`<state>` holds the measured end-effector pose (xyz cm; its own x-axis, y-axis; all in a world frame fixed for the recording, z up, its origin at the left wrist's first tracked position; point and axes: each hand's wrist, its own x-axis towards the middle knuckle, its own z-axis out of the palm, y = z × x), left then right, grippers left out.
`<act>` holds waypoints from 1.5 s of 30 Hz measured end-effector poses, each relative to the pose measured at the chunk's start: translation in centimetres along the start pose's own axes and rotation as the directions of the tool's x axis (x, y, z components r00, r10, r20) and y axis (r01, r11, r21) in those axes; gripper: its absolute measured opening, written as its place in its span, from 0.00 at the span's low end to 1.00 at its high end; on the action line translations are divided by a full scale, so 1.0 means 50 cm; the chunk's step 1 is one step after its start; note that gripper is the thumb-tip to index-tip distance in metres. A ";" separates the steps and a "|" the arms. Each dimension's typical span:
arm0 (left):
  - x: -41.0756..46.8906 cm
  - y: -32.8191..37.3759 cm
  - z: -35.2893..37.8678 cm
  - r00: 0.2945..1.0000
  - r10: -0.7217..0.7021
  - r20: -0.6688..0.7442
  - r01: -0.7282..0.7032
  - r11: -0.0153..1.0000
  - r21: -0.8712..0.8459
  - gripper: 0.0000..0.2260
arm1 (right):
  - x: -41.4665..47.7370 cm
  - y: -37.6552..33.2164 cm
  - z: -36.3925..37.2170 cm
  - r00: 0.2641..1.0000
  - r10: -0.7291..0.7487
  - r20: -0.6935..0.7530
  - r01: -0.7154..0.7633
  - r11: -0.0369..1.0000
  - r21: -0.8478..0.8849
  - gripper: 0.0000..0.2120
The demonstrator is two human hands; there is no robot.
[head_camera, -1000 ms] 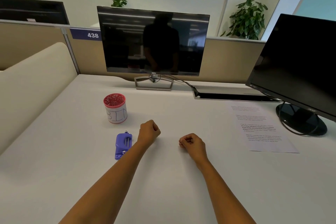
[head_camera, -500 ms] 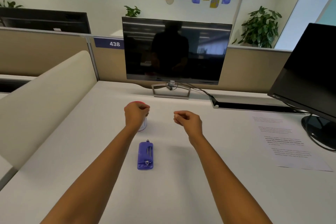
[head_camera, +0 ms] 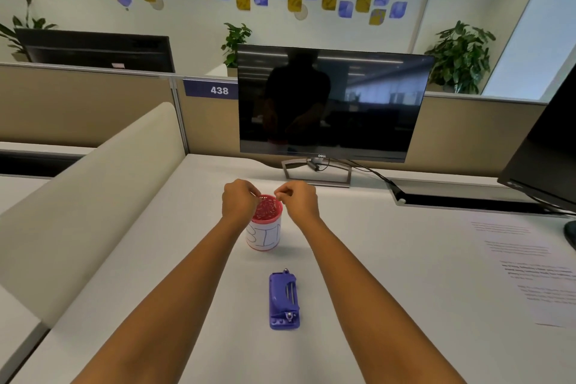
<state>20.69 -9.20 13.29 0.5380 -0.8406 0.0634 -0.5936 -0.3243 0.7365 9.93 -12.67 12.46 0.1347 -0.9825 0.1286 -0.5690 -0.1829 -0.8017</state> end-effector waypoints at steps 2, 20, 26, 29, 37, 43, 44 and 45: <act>0.008 -0.004 0.006 1.000 0.007 0.024 -0.008 1.000 0.027 0.10 | 0.004 -0.005 0.015 1.000 -0.004 0.025 0.006 0.998 -0.063 0.10; -0.026 0.014 0.040 0.998 0.040 -0.045 -0.042 0.998 -0.036 0.13 | -0.018 0.080 -0.042 0.985 0.069 -0.159 -0.044 0.987 0.154 0.14; -0.094 0.041 0.089 0.992 0.129 -0.008 -0.129 0.987 -0.097 0.11 | -0.041 0.186 -0.148 0.965 0.110 -0.236 -0.062 0.977 0.204 0.11; -0.129 0.054 0.130 0.988 0.154 0.027 -0.150 0.981 -0.120 0.10 | -0.045 0.239 -0.197 0.958 0.152 -0.244 -0.103 0.973 0.205 0.11; -0.197 0.072 0.271 0.987 0.068 0.149 -0.049 0.991 -0.126 0.08 | -0.042 0.351 -0.274 0.966 0.205 -0.158 -0.184 0.973 0.136 0.17; -0.219 0.070 0.349 0.986 -0.036 0.164 0.057 0.990 -0.126 0.09 | -0.022 0.418 -0.288 0.978 0.190 -0.084 -0.182 0.978 0.098 0.11; -0.219 0.071 0.358 0.986 -0.047 0.158 0.067 0.990 -0.124 0.09 | -0.018 0.425 -0.287 0.981 0.180 -0.070 -0.173 0.981 0.090 0.11; -0.218 0.074 0.366 0.987 -0.052 0.151 0.071 0.990 -0.120 0.09 | -0.014 0.432 -0.287 0.984 0.167 -0.054 -0.163 0.984 0.071 0.10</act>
<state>1.68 -9.19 3.00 0.4720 -0.8782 -0.0772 -0.4782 -0.3286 0.8145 -14.09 -16.45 3.45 -0.0062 -0.9997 0.0243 -0.5242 -0.0175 -0.8514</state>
